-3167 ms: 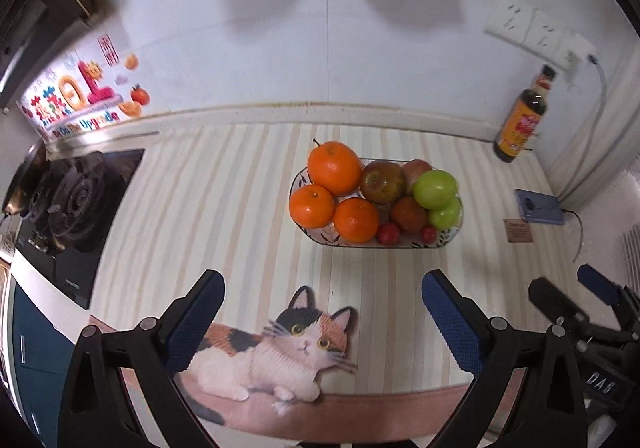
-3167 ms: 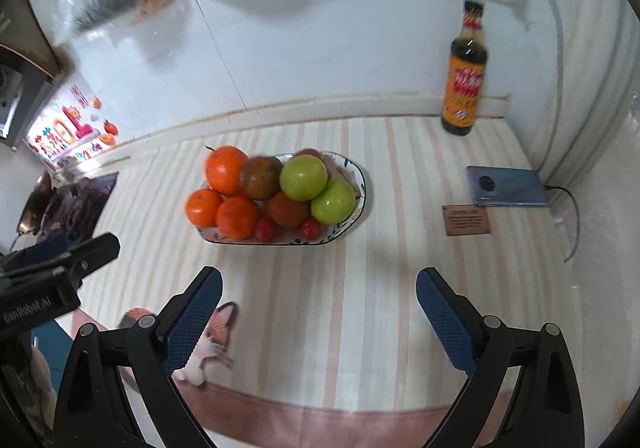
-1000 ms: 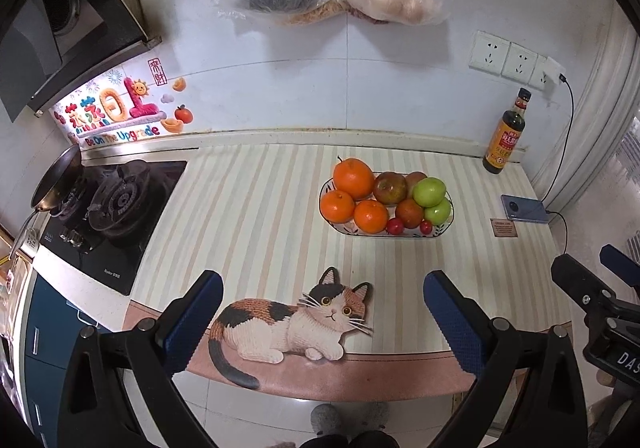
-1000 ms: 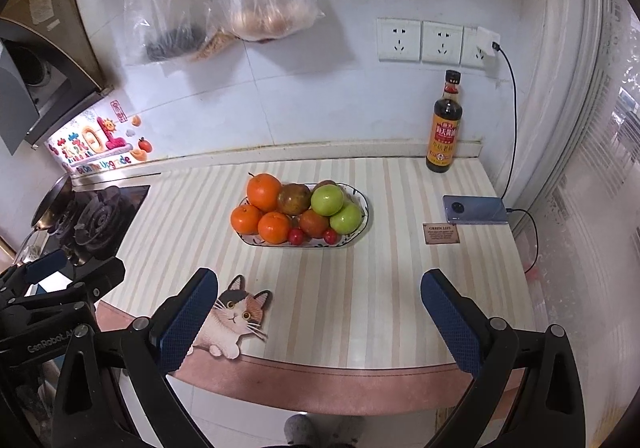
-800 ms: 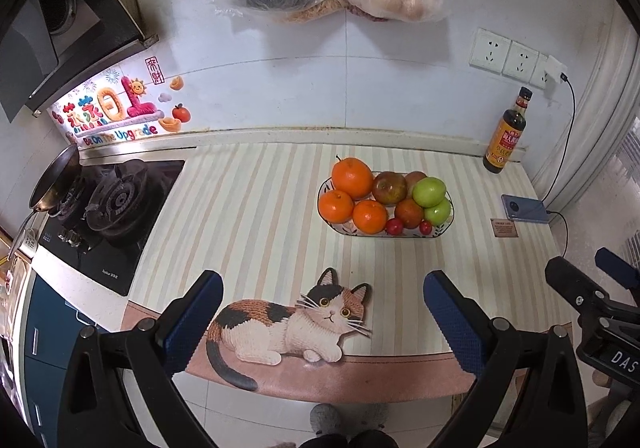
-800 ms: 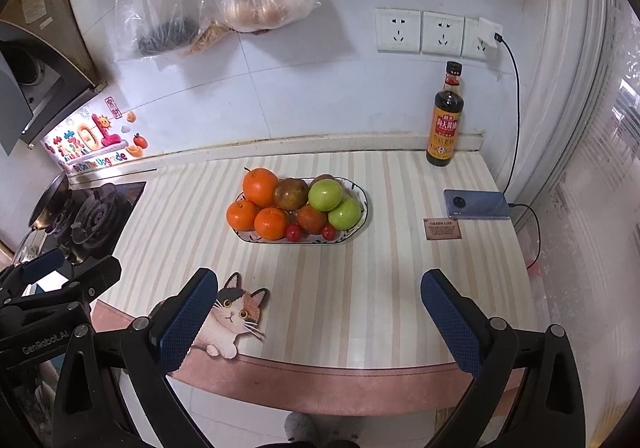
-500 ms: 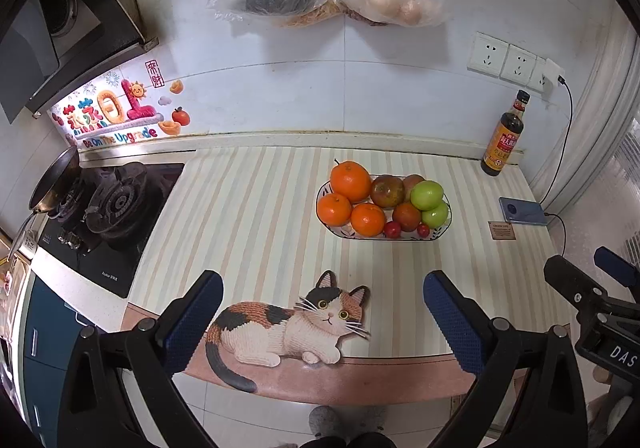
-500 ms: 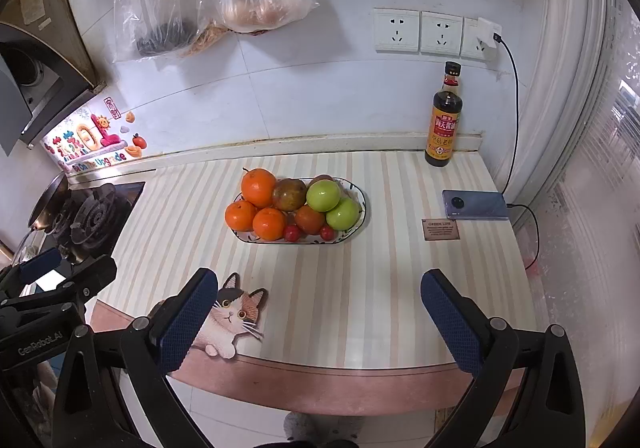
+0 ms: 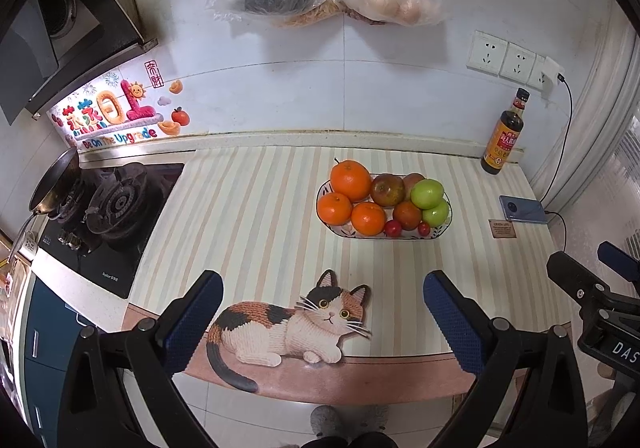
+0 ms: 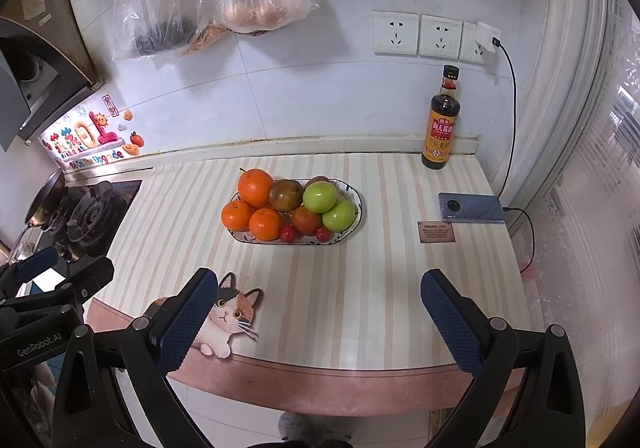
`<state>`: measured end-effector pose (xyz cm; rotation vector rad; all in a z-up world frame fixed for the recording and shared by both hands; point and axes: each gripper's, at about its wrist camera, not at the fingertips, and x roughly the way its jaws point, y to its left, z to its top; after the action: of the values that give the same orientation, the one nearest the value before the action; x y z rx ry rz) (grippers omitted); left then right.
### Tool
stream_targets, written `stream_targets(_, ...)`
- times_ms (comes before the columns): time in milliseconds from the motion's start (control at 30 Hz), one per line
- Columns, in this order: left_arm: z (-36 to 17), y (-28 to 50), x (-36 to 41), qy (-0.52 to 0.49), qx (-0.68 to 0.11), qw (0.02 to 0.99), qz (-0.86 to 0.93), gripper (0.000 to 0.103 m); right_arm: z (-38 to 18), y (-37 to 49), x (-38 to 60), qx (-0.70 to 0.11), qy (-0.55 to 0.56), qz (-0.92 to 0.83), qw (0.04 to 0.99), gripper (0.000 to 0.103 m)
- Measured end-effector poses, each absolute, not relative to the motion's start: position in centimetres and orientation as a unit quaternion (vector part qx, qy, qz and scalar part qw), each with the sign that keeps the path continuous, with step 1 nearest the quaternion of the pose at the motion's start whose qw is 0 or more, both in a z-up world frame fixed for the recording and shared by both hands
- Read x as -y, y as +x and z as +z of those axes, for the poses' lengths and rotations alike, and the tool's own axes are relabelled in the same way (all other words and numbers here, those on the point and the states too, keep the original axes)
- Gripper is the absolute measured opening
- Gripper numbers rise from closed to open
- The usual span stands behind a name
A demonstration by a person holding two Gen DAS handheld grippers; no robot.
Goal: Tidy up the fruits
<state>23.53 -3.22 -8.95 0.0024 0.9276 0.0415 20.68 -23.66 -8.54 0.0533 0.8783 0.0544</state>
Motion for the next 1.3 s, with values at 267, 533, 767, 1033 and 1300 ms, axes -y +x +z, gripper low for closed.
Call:
stream_targets(267, -9.2, 23.6, 3.1, -0.001, -0.45, 0.893, 0.018, 0.103, -8.5, 20.8, 23.7, -0.428, 0.026, 0.027, 0.903, 0.103)
stream_targets(533, -9.3, 23.7, 3.1, 0.001, -0.448, 0.894, 0.016, 0.103, -8.5, 20.8, 23.9, -0.428, 0.027, 0.029, 0.903, 0.103)
stream_targets(767, -9.0, 23.6, 3.6, 0.004, -0.445, 0.895, 0.016, 0.103, -8.6, 20.8, 24.2, -0.428, 0.027, 0.03, 0.903, 0.103)
stream_targets(1033, -8.6, 23.2, 3.9, 0.004, -0.441, 0.897, 0.015, 0.103, -8.4, 20.8, 24.1, -0.428, 0.025, 0.032, 0.903, 0.103)
stream_targets(1300, -8.4, 23.1, 4.0, 0.004, -0.44, 0.898, 0.015, 0.103, -8.4, 20.7, 24.1, -0.428, 0.024, 0.031, 0.903, 0.103)
